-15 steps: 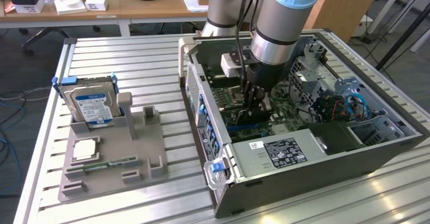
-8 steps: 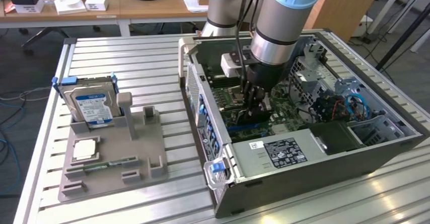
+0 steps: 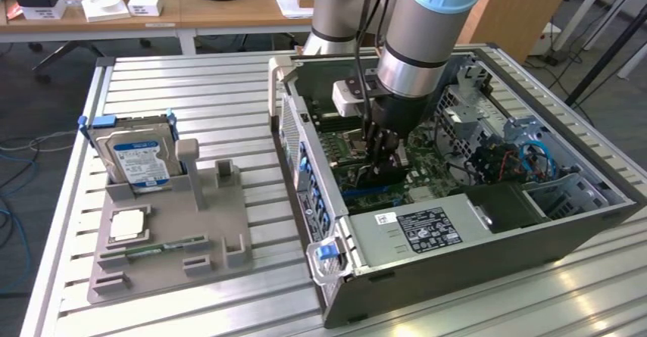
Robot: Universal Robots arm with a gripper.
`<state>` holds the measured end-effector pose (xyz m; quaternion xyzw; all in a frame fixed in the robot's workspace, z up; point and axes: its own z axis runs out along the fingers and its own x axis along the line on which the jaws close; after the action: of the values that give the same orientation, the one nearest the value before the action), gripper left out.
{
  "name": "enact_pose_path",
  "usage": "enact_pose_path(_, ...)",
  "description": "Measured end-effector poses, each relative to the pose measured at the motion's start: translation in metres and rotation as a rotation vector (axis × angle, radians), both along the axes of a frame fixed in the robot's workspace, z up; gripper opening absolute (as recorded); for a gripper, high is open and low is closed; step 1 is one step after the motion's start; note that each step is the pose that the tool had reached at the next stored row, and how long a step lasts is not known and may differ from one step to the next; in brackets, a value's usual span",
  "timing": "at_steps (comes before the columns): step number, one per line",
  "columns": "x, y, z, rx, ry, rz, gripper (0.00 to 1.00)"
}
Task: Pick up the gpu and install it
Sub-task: 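Insert the gpu into the slot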
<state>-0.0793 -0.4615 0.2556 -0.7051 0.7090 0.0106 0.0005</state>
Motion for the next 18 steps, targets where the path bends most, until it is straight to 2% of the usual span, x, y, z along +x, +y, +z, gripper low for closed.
enact_pose_path(18, -0.0002, 0.0002, -0.0009, -0.0008, 0.0001, 0.001, 0.26)
